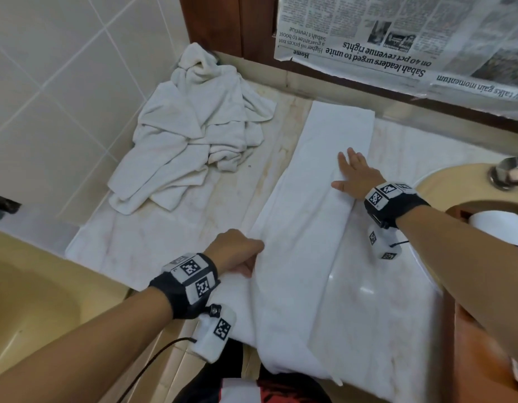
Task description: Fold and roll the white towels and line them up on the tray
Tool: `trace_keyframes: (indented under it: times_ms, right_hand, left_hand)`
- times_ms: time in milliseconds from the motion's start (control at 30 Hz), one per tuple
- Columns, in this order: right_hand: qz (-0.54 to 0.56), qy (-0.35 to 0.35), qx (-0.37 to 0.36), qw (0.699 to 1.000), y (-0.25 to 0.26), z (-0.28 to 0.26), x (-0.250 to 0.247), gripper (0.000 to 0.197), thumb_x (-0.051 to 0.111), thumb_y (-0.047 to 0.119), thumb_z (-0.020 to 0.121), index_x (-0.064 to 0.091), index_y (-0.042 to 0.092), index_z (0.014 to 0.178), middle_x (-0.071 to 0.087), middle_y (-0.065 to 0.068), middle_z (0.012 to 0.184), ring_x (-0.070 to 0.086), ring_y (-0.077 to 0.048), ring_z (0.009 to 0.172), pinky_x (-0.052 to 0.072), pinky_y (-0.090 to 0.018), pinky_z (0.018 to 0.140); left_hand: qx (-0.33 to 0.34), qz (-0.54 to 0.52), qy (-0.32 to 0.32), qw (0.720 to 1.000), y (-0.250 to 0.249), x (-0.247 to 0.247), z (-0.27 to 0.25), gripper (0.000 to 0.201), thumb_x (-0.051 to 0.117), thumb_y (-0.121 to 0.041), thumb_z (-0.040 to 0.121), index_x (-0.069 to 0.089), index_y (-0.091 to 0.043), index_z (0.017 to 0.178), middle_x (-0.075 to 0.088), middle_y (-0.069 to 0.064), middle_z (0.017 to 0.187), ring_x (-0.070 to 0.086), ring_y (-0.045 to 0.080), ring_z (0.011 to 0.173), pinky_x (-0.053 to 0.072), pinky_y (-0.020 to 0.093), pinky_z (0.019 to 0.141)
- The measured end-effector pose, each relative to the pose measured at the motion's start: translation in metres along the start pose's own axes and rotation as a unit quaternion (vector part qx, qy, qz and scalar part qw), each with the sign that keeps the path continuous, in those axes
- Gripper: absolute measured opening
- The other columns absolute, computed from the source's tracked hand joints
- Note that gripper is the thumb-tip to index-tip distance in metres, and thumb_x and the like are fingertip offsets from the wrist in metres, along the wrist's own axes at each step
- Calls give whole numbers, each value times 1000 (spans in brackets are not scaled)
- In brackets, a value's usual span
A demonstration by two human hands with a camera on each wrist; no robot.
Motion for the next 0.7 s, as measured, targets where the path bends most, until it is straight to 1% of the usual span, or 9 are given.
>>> trace_keyframes:
  times_ms: [33, 67, 100, 167, 300, 400, 500, 600, 700]
  right_hand:
    - [-5, -4, 2, 1000, 1, 0, 0, 76, 38, 49, 99, -9, 23, 153, -20, -3, 160, -11, -22, 148, 19, -51, 116]
    - [-9, -7, 3, 1000, 2, -1, -1, 74, 37, 49, 99, -8, 25, 153, -20, -3, 160, -10, -23, 148, 20, -51, 116]
    - [-9, -9, 5, 1000, 2, -2, -1, 74, 37, 50, 99, -8, 27, 153, -20, -3, 160, -10, -24, 148, 20, -52, 116]
    - [13, -8, 5, 1000, 2, -4, 0, 80, 39, 59, 95, -7, 31, 153, -21, -1, 160, -12, -22, 148, 17, -52, 117]
    - [59, -15, 16, 998, 1, -8, 0, 91, 39, 75, 84, -5, 34, 153, -20, 3, 160, -14, -19, 148, 11, -51, 118]
    - [60, -22, 28, 998, 3, -9, -2, 93, 38, 79, 82, -4, 36, 153, -20, 2, 160, -13, -19, 148, 12, -51, 118]
    - [45, -23, 38, 998, 6, -8, -4, 91, 36, 82, 79, -2, 42, 151, -17, 2, 160, -11, -21, 148, 17, -54, 115]
    - [25, -39, 64, 997, 12, -7, -11, 86, 34, 80, 81, 2, 40, 151, -10, -2, 161, -3, -26, 148, 14, -54, 115]
    - [-16, -70, -10, 997, 56, 0, -22, 81, 29, 74, 88, -1, 35, 153, -14, -7, 161, -6, -30, 148, 10, -51, 116]
  left_hand:
    - [21, 15, -26, 999, -9, -4, 7, 30, 64, -34, 78, 68, -5, 75, 73, 4, 70, 70, 22, 69, 57, 28, 69]
    - [41, 39, -44, 997, -18, -5, 13, 35, 66, -42, 77, 62, -9, 70, 69, 2, 70, 67, 22, 70, 55, 28, 69]
    - [61, 65, -60, 994, -27, -4, 18, 39, 66, -47, 78, 54, -13, 65, 62, -1, 66, 62, 21, 68, 50, 27, 63]
    - [102, 92, -78, 987, -44, 0, 24, 42, 65, -47, 83, 44, -18, 61, 51, -4, 63, 53, 18, 64, 39, 26, 56]
    - [166, 67, -115, 977, -60, -15, 27, 29, 62, -36, 89, 55, -15, 70, 58, 1, 73, 59, 22, 77, 47, 31, 72]
    - [157, 44, -150, 975, -55, -37, 34, 21, 65, -32, 88, 62, -15, 75, 61, 2, 78, 60, 21, 82, 49, 31, 76]
    - [115, 103, -143, 978, -48, -40, 42, 21, 67, -37, 86, 67, -17, 91, 66, -1, 97, 61, 21, 96, 47, 28, 83]
    - [92, 145, -138, 975, -52, -38, 46, 26, 68, -38, 83, 66, -13, 89, 67, 3, 100, 62, 24, 95, 51, 31, 84]
    - [84, 168, -149, 971, -63, -39, 49, 28, 68, -43, 80, 61, -16, 84, 66, 4, 98, 62, 25, 92, 51, 31, 79]
Point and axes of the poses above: each hand's wrist, its own z-axis towards the middle knuckle, its own x-axis out of the palm, y = z × x, the point moved 10 cm from there along z, towards the middle knuckle
